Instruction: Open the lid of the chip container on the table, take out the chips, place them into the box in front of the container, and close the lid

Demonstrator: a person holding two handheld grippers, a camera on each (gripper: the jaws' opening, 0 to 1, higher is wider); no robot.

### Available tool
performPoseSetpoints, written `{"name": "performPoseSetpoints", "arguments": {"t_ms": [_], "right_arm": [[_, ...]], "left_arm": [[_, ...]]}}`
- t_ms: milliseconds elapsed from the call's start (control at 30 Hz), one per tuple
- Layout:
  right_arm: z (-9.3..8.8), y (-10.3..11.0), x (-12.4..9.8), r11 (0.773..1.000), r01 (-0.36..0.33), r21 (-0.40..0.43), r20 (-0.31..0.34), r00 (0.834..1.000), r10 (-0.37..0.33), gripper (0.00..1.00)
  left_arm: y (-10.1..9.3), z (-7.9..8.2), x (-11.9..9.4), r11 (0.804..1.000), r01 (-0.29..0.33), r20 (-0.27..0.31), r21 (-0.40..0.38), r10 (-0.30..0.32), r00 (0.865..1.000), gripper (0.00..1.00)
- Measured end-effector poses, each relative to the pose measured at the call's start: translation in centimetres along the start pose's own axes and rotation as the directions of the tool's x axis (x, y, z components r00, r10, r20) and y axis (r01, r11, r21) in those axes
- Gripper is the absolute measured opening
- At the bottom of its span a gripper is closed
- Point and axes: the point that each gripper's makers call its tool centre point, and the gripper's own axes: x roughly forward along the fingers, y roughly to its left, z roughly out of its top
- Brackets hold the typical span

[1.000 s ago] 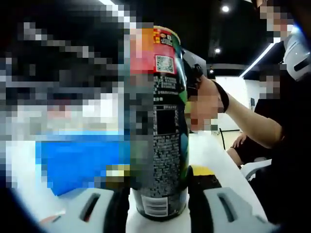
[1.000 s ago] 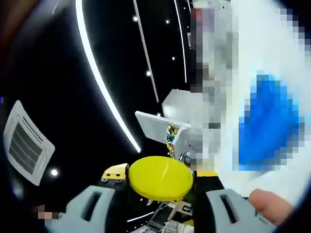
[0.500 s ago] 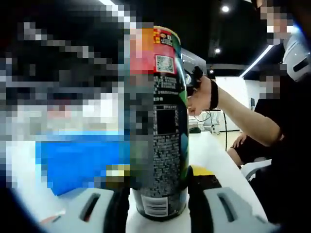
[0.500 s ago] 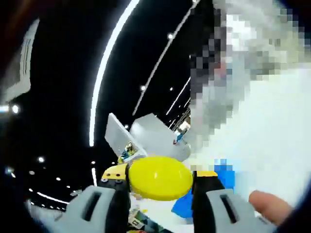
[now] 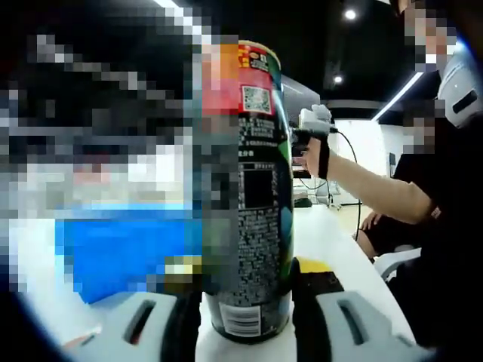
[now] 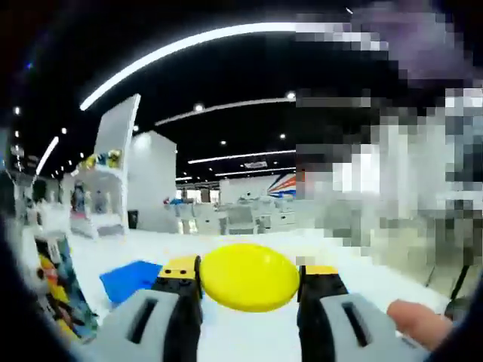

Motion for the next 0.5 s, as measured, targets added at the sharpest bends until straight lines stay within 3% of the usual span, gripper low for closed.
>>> {"name": "performPoseSetpoints", "arguments": {"t_ms": [100,233,400,467,500], "right_arm": [[-4.1,-1.9,0.5,0.997,0.048,-0.056,-0.043,0.998,-0.051,0.44],[-8.4,-4.1,0.8,0.995,0.091,-0.045,-0.088,0.992,-0.094,0.44],[-11.5,-5.4,0.5,0.989,0.117,-0.085,-0.106,0.986,-0.126,0.44],[-11.8,-5.7,0.4,0.991,0.122,-0.062,-0.149,0.980,-0.130,0.44],[-11.5,-5.7,0.4,0.991,0.117,-0.070,-0.134,0.983,-0.125,0.44]], "left_arm": [[0.0,0.0,0.0,1.000,0.000,0.000,0.000,0.000,1.000,0.47],[-0.1,0.0,0.0,1.000,0.000,0.000,0.000,0.000,1.000,0.47],[0.0,0.0,0.0,1.000,0.001,0.000,-0.001,-0.001,1.000,0.47],[0.0,0.0,0.0,1.000,0.000,0.000,0.000,0.000,1.000,0.47],[0.0,0.0,0.0,1.000,0.000,0.000,0.000,0.000,1.000,0.47]]}}
